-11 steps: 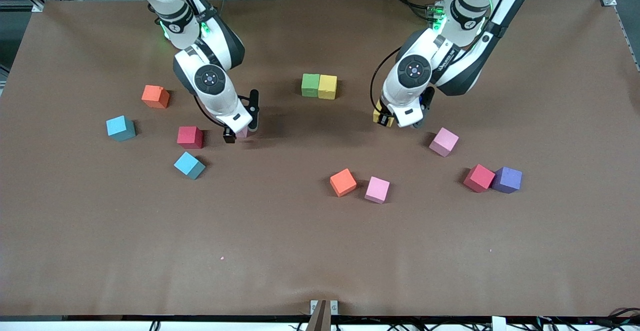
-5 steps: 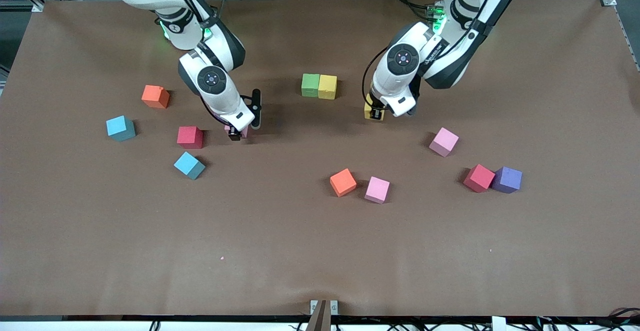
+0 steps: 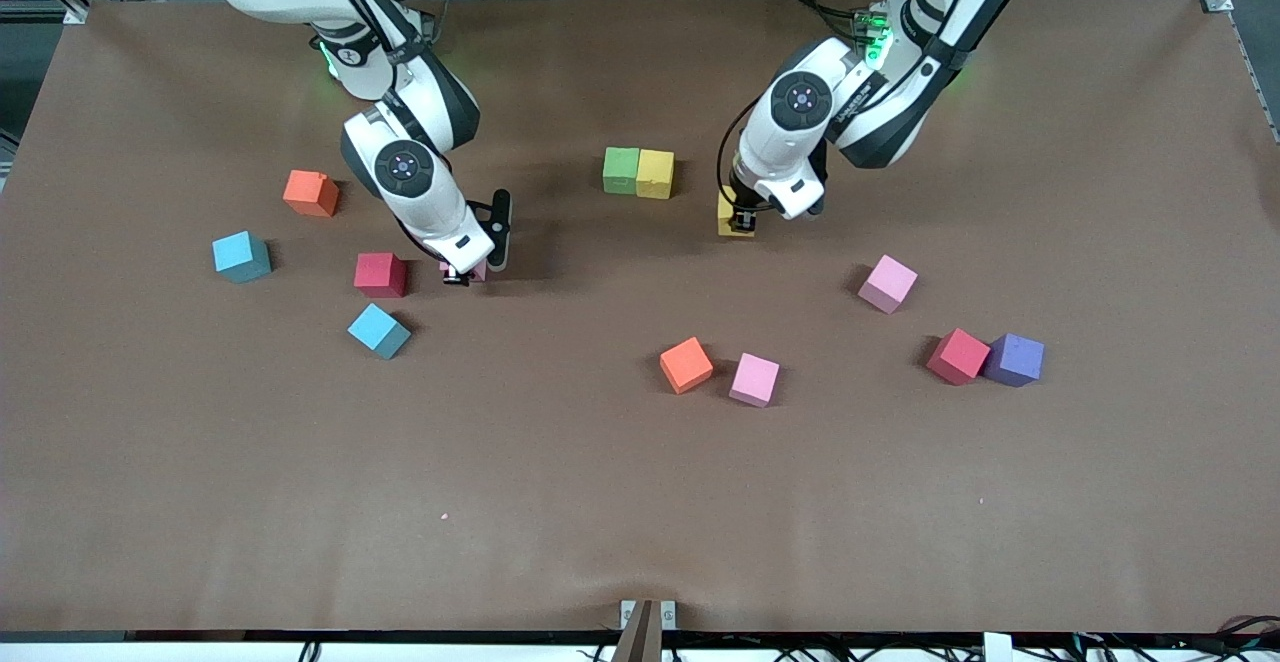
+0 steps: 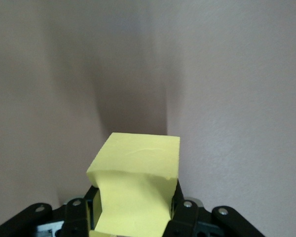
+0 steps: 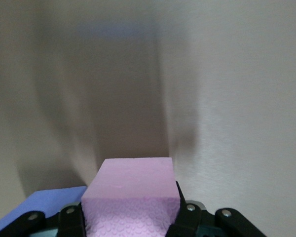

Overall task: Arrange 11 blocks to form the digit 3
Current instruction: 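Place the yellow cube with the left gripper while the right gripper carries pink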

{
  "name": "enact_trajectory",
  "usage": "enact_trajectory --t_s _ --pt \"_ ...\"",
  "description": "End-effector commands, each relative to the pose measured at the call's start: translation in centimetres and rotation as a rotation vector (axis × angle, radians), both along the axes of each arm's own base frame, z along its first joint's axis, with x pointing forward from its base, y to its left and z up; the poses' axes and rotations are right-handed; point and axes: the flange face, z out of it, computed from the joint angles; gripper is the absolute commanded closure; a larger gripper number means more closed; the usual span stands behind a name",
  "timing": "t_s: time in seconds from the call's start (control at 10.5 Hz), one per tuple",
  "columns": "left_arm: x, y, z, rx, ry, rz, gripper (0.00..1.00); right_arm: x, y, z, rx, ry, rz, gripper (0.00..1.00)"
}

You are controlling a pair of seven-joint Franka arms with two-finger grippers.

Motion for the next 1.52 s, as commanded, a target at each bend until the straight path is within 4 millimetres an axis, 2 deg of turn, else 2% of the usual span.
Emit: enact_trajectory --t_s 0.0,0.1,0.38,0.48,0.76,1.05,1.24,1.43 --pt "-3.2 -2.1 -0.6 -0.020 0.000 0.042 0.73 1.1 1.7 2.2 0.011 -0.051 -0.151 0.79" --pt "-3.7 -2.5 -0.8 -0.026 -0.002 0.058 0.73 0.8 3.1 2.6 0.015 -0.063 -0.214 0.80" --pt "-5.0 -2.7 -2.1 -0.049 -0.003 0.049 0.74 0.5 4.4 3.2 0.020 -0.072 -0.353 0.80" --pt "-5.6 -2.8 -2.5 -0.055 -0.004 0.045 0.74 0.0 5.1 3.2 0.020 -0.073 -0.448 0.83" --pt "-6.6 -3.5 -3.5 -0.082 0.002 0.053 0.74 -3.3 9.5 3.0 -0.002 -0.069 -0.817 0.82" --pt "-6.9 -3.7 -3.6 -0.081 0.007 0.055 0.74 -5.5 12.1 2.4 -0.025 -0.070 -1.159 0.82" --pt "-7.2 -4.0 -3.6 -0.081 0.008 0.046 0.74 -5.8 14.6 1.3 -0.030 -0.051 -1.380 0.82" --pt "-7.3 -4.2 -3.6 -0.084 0.007 0.047 0.74 -6.4 18.1 1.2 -0.019 -0.022 -1.509 0.82"
